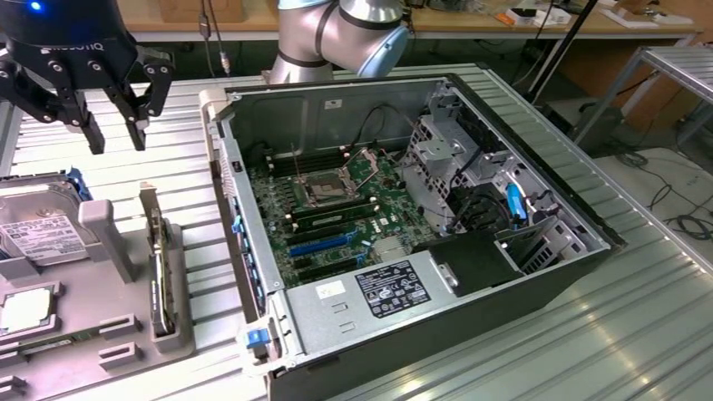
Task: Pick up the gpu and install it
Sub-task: 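Pick up the gpu and move the gpu toward the slot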
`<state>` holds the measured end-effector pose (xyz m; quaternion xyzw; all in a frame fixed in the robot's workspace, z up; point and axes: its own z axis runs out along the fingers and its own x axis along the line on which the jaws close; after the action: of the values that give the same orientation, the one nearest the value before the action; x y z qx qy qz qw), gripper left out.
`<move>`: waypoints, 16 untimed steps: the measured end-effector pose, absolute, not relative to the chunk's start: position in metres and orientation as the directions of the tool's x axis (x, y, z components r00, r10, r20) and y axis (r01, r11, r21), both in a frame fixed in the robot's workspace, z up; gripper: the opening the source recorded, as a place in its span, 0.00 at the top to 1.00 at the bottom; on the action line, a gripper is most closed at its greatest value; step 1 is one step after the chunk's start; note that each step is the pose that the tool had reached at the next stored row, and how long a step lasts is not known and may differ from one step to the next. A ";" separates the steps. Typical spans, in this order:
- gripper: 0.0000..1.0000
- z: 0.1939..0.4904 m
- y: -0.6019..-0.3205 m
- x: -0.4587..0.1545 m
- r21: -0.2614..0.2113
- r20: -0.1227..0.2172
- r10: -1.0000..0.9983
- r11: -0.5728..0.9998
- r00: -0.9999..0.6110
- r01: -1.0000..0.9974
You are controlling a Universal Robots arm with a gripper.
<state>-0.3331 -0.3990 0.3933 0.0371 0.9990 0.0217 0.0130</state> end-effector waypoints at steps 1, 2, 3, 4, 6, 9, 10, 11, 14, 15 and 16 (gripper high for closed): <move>0.58 0.393 -0.399 -0.333 0.044 -0.024 0.075 0.996 -0.997 0.073; 0.58 0.393 -0.399 -0.333 0.044 -0.024 0.075 0.996 -0.997 0.073; 0.58 0.393 -0.399 -0.333 0.044 -0.024 0.075 0.996 -0.997 0.074; 0.58 0.393 -0.399 -0.333 0.044 -0.024 0.075 0.996 -0.997 0.073; 0.58 0.393 -0.399 -0.333 0.044 -0.024 0.075 0.996 -0.997 0.074; 0.57 0.393 -0.399 -0.333 0.044 -0.024 0.075 0.996 -0.997 0.073; 0.50 0.393 -0.399 -0.333 0.044 -0.024 0.075 0.996 -0.997 0.073; 0.50 0.393 -0.399 -0.333 0.044 -0.024 0.075 0.996 -0.997 0.074; 0.50 0.393 -0.406 -0.333 0.049 -0.024 0.075 0.996 -0.997 0.073; 0.50 0.392 -0.407 -0.333 0.049 -0.024 0.075 0.996 -0.997 0.074; 0.50 0.392 -0.409 -0.333 0.049 -0.024 0.075 0.996 -0.997 0.074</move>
<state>-0.3327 -0.4089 0.3918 0.0371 0.9989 0.0242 0.0129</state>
